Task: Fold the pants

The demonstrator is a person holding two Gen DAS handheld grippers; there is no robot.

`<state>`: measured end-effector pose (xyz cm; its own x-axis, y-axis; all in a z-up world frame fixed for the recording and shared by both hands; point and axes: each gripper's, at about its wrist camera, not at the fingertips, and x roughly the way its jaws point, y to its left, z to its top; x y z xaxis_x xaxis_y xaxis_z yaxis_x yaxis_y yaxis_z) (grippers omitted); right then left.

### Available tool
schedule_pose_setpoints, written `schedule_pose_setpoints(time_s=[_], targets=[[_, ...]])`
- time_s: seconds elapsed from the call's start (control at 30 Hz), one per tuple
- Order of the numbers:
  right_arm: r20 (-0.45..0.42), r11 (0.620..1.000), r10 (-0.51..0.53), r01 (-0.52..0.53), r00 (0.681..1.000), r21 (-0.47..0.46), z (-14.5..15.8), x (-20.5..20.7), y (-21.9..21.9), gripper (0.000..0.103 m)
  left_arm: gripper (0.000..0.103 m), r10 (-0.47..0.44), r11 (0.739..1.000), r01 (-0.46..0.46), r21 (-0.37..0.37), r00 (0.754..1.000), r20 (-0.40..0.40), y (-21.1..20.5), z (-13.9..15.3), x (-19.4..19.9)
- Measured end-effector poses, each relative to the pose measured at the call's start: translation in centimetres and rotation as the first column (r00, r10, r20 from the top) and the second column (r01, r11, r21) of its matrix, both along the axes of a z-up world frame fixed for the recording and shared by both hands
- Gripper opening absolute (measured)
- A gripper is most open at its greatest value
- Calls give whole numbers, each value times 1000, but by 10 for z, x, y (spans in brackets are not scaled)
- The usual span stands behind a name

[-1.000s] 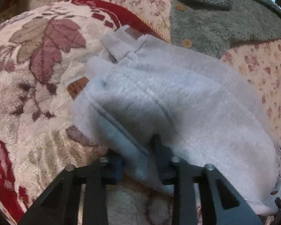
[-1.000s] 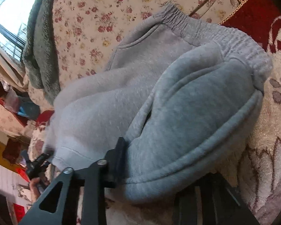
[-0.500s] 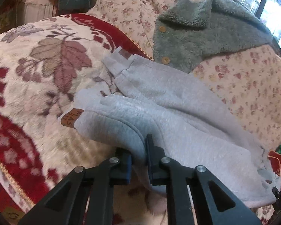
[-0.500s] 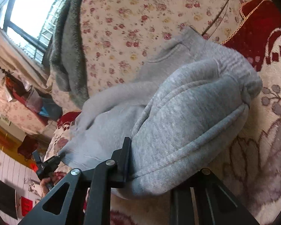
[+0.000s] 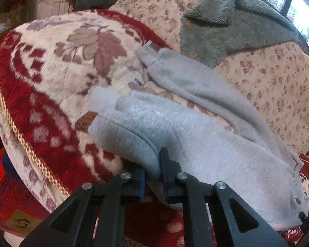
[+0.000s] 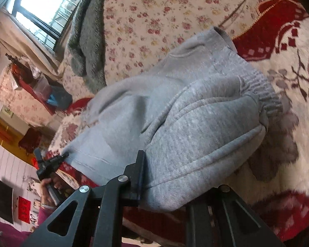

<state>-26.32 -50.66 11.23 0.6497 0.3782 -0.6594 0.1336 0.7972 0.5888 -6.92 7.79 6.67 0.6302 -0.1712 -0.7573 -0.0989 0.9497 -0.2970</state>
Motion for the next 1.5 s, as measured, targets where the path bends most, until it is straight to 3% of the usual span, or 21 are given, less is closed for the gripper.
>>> schedule_pose_setpoints(time_s=[0.13, 0.2, 0.23, 0.3, 0.33, 0.37, 0.53, 0.67, 0.77, 0.9, 1.2, 1.5], targets=[[-68, 999, -18, 15, 998, -44, -24, 8, 2, 20, 14, 10, 998, -8, 70, 1000, -23, -7, -12, -1], [-103, 999, -53, 52, 993, -8, -36, 8, -4, 23, 18, 22, 996, -19, 92, 999, -28, -10, -14, -3], [-125, 998, -63, 66, 990, 19, -41, 8, -8, 25, 25, 36, 995, -33, 92, 999, -29, -8, -14, -4], [-149, 995, -83, 91, 985, 48, -45, 4, -15, 42, 45, 51, 996, -49, 77, 998, -28, -5, -13, -6], [-153, 995, -93, 98, 984, 26, -43, 2, -17, 47, 63, 63, 996, -61, 70, 998, -24, -3, -11, -8], [-156, 994, -109, 109, 982, -9, -38, -2, -21, 56, 73, 73, 995, -72, 64, 997, -14, -1, -9, -10], [-117, 980, -190, 181, 975, -80, -8, -26, -43, 60, 77, 96, 992, -96, 82, 995, 8, -3, 5, -18], [-63, 959, -253, 241, 965, -148, 18, -39, -55, 63, 79, 68, 993, -72, 98, 997, 45, -17, 21, -24], [-19, 954, -269, 264, 963, -140, 34, -41, -57, 70, 82, 31, 995, -37, 88, 997, 68, -31, 33, -25], [8, 966, -220, 219, 975, -139, 43, -27, -44, 75, 82, -19, 995, 11, 95, 996, 85, -54, 44, -23], [-22, 985, -78, 73, 997, -159, 34, 30, 3, 79, 83, -133, 988, 126, 89, 987, 85, -109, 51, -7], [-42, 971, 36, -45, 998, -233, 33, 92, 33, 81, 83, -239, 966, 229, 120, 968, 75, -157, 51, 22]])
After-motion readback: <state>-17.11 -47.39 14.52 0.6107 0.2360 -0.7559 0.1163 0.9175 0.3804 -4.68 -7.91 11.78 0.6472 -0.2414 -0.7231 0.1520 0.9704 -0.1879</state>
